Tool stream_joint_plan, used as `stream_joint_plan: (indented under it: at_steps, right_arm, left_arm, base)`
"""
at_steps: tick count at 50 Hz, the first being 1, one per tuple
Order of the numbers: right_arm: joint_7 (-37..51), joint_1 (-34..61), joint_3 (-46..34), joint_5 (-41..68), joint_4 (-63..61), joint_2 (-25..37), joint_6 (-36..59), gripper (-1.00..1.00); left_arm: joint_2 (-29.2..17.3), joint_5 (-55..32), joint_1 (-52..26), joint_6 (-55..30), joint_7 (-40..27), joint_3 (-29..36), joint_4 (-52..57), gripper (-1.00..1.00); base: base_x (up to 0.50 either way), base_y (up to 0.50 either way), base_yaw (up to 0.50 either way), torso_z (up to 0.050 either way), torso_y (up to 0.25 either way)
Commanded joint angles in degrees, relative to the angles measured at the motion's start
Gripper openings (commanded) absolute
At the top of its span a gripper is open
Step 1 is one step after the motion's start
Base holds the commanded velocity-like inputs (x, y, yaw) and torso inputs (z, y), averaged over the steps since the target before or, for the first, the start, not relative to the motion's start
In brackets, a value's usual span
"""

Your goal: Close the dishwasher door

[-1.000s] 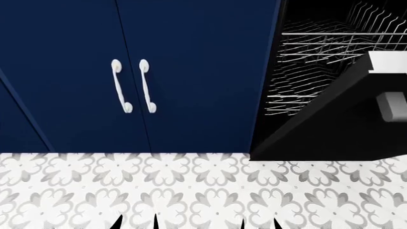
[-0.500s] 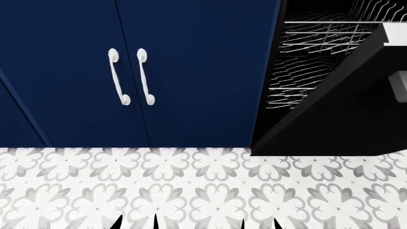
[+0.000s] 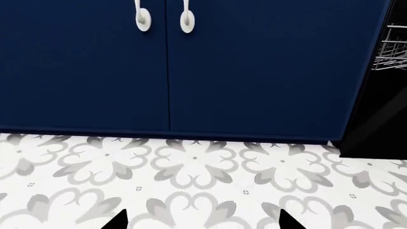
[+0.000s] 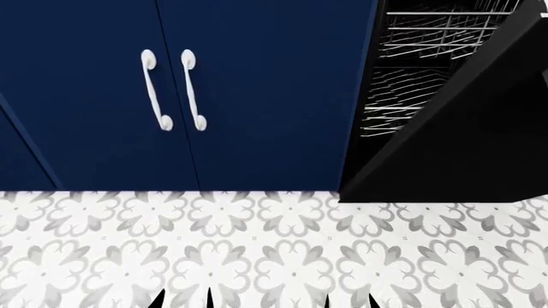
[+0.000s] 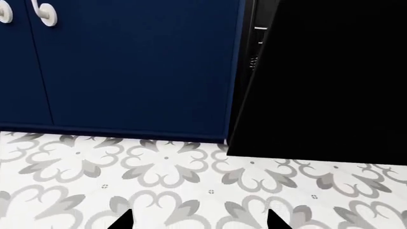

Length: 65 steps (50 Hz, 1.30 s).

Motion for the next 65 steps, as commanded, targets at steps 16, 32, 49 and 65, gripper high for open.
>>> stream_joint_plan:
  at_steps: [16, 32, 49, 65]
  right_arm:
    - [-0.18, 0.09, 0.16, 0.03, -0.01, -0.02, 0.06, 1.0]
    - [-0.12, 0.04, 0.13, 0.02, -0.01, -0.02, 0.03, 1.0]
    - [-0.08, 0.02, 0.06, 0.04, -0.01, -0.02, -0.03, 1.0]
    - [-0.13, -0.04, 0.15, 0.03, -0.01, -0.05, -0.13, 1.0]
  left_arm:
    - [0.0, 0.0, 0.0, 0.0, -0.01, 0.01, 0.01, 1.0]
    - [0.0, 0.0, 0.0, 0.0, -0.01, 0.01, 0.01, 1.0]
    - [0.01, -0.22, -0.11, -0.3, 0.43, -0.34, 0.01, 1.0]
    - [0.18, -0.57, -0.09, 0.01, 2.09, -1.63, 0.01, 1.0]
  base:
    - [0.0, 0.0, 0.0, -0.05, 0.0]
    - [0.0, 0.0, 0.0, -0.05, 0.0]
    - [0.0, 0.0, 0.0, -0.05, 0.0]
    - [0.0, 0.0, 0.0, -0.044, 0.0]
